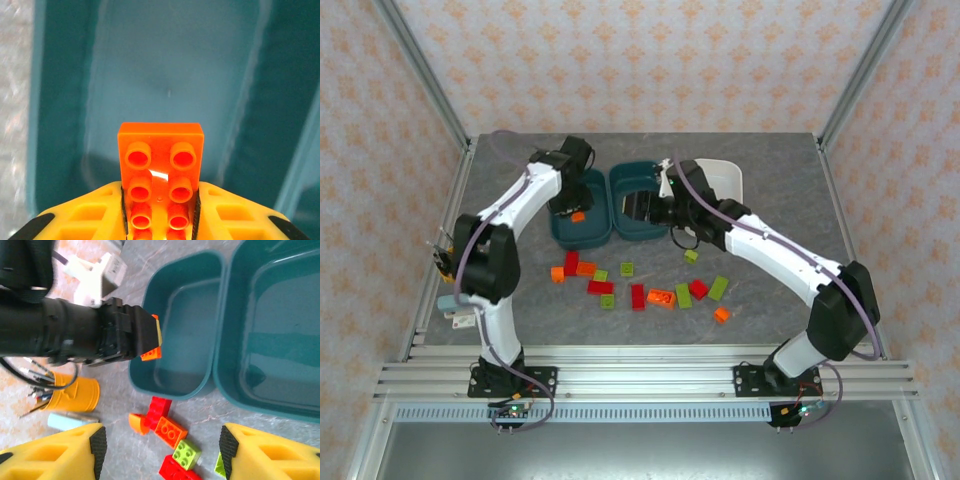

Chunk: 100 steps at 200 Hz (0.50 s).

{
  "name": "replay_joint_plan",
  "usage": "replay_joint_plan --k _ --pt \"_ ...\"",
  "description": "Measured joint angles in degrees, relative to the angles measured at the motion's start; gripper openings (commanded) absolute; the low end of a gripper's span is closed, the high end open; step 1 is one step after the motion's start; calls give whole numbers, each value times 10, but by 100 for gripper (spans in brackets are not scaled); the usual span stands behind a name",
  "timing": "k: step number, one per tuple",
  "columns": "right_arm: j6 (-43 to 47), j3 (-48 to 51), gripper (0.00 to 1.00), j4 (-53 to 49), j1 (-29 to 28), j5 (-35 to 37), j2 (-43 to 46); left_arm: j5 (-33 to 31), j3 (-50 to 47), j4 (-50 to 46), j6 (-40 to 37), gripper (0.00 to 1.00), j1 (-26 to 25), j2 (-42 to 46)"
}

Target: Sort the legos into containers by color

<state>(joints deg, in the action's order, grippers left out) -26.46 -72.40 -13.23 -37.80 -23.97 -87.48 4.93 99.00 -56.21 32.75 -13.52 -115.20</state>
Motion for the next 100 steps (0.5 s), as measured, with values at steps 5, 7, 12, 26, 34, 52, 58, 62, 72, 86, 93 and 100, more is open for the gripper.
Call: replay_joint_plan --k 5,7,12,26,34,52,58,62,72,86,93,100 --pt "-3 0 63 0 3 2 0 0 15 -1 -5 33 4 -19" --pt "-4 0 63 -1 4 5 0 0 20 -1 -9 33 5 -28" --pt "-6 0 63 -3 7 8 0 0 33 -2 -13 32 9 -45" --pt "-8 0 63 -19 9 22 0 0 62 -7 -22 33 17 -89" --pt "-9 0 63 -32 9 31 0 0 71 -9 -27 34 19 -107" --pt "-11 0 64 -68 10 51 0 2 75 -12 -31 42 23 -133" --pt "-12 0 64 -80 11 59 0 2 76 -14 -33 45 23 -137" --pt "-12 0 64 -90 12 66 0 4 76 -15 -37 47 23 -139" --pt "-13 0 64 -109 15 78 0 6 76 -15 -38 50 23 -142" --pt "-16 6 64 -133 20 99 3 7 79 -17 -42 55 23 -142" --pt "-19 12 64 -146 23 109 7 8 81 -18 -43 59 23 -142" --pt "-22 20 65 -158 28 119 12 9 84 -18 -45 62 23 -142"
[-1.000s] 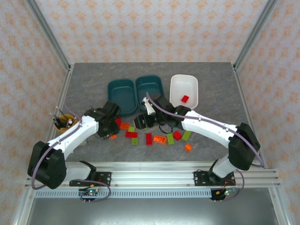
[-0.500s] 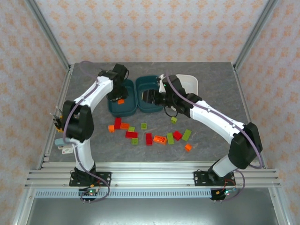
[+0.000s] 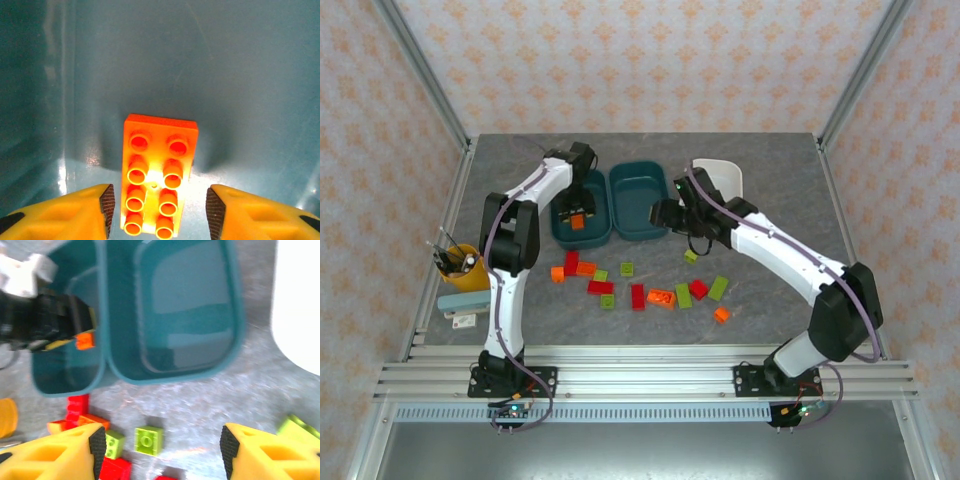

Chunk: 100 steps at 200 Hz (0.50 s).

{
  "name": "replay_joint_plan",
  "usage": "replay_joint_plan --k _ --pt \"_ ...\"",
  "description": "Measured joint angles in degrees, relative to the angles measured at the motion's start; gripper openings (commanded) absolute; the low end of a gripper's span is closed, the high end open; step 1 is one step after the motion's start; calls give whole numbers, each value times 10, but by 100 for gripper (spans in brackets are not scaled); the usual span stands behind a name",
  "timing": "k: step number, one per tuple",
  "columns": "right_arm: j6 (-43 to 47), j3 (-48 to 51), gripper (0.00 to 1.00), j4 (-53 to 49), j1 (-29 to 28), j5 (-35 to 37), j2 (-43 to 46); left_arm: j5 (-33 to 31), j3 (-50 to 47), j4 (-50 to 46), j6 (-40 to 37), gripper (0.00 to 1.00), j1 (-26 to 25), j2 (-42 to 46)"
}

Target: Sort the legos into containers by color

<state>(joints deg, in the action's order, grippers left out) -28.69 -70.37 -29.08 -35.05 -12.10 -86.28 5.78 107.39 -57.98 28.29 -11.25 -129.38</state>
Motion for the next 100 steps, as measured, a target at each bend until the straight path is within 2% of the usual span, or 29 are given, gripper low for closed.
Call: replay_joint_plan --k 46,73,100 --pt "-49 56 65 -112 58 53 39 6 -9 -3 5 73 -2 47" --pt "-76 96 65 -159 105 52 44 25 -75 19 12 76 -22 177" --pt "-94 125 64 -185 117 28 26 76 -172 77 28 77 -83 335"
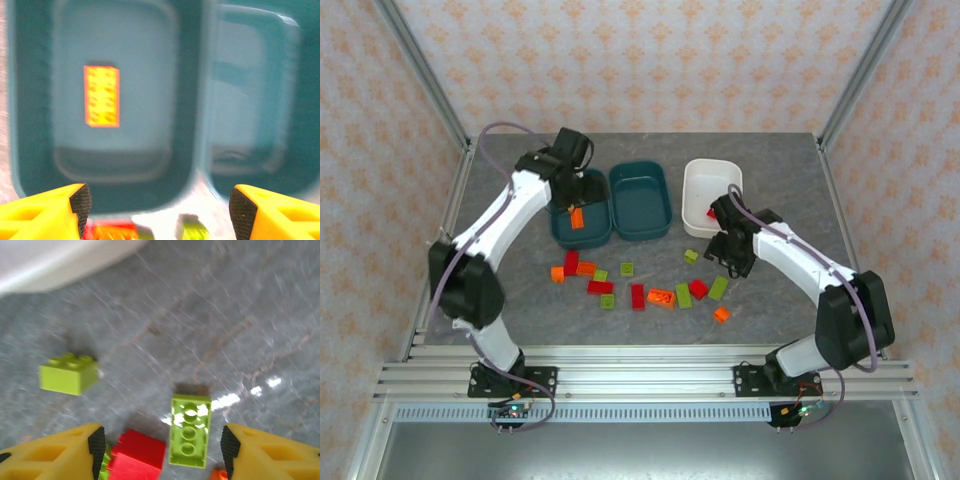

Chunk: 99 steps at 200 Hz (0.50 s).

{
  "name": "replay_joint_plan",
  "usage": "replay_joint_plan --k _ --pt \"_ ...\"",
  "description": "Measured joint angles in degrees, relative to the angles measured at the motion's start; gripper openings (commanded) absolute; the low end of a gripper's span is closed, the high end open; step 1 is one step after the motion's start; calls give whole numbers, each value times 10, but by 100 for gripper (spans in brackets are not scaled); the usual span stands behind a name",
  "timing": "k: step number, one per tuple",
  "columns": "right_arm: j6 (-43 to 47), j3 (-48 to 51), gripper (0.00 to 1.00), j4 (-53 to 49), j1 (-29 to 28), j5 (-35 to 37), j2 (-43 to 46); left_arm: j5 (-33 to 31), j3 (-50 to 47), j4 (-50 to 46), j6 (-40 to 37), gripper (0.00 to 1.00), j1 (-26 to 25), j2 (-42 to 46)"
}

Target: Sort the legos into containers by color

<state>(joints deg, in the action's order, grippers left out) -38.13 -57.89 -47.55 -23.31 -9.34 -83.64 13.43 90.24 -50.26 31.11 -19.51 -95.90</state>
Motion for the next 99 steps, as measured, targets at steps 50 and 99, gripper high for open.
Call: replay_joint_plan --k 50,99 --pt "-21 27 63 6 0 -32 -52 89 -203 91 53 77 -98 133" --pt "-28 46 58 27 2 -46 -88 108 -280 135 98 77 -131 163"
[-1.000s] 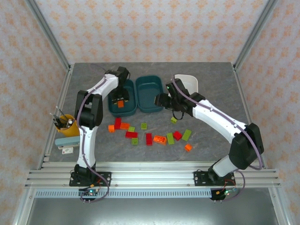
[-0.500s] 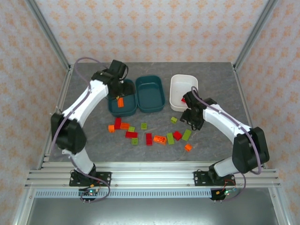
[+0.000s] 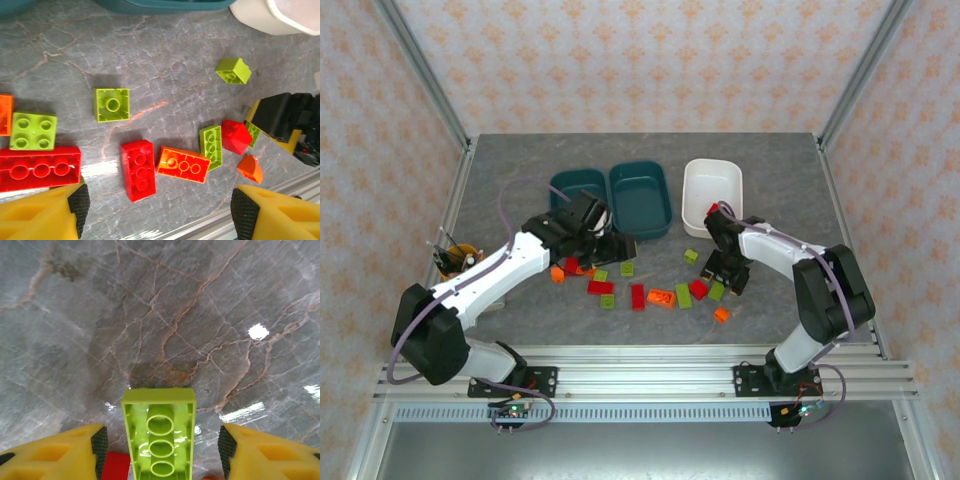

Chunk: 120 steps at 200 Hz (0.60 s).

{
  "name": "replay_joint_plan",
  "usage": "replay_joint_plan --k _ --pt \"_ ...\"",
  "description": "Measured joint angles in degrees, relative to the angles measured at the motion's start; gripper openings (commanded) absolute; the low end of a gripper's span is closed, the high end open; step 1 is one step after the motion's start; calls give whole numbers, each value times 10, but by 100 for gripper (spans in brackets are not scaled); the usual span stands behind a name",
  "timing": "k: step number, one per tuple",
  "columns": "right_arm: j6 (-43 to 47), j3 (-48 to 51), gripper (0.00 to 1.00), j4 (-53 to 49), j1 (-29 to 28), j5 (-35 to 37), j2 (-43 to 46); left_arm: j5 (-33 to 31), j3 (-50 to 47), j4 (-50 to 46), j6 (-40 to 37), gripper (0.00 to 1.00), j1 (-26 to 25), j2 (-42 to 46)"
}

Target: Sort the legos into containers by color

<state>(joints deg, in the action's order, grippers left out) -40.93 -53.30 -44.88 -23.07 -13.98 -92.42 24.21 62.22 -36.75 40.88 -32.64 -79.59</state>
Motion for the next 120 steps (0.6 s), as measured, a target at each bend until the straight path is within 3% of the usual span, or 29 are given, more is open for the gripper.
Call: replay_joint_plan --k 55,120 --pt "-10 9 42 13 0 -7 -12 3 -4 36 18 77 -25 1" --pt "-14 9 32 14 0 -6 -12 7 -17 64 29 77 -30 1"
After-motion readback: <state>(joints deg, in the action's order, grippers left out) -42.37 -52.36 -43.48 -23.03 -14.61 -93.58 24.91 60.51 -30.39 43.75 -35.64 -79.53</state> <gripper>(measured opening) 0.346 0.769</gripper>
